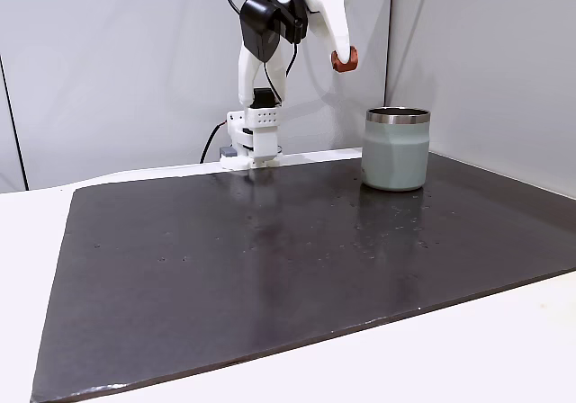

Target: Grasp a cube and put it in the cup.

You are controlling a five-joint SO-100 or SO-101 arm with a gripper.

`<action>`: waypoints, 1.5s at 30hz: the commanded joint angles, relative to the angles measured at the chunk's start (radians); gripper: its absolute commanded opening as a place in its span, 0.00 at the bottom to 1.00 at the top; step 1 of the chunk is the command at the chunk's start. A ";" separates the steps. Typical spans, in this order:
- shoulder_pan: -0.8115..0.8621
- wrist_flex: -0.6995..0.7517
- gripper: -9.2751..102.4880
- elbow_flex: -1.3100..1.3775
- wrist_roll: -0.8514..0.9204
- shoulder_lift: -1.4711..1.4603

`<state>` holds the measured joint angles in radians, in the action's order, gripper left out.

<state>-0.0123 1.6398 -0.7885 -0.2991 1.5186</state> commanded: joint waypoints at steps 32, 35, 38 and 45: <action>-0.604 0.103 0.09 -0.337 0.385 0.141; -0.611 0.100 0.09 -0.350 0.383 0.141; -0.615 0.098 0.18 -0.350 0.382 0.140; -0.620 0.117 0.30 -0.339 0.377 0.143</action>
<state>-0.6182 1.7411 -1.1428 0.0782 1.5907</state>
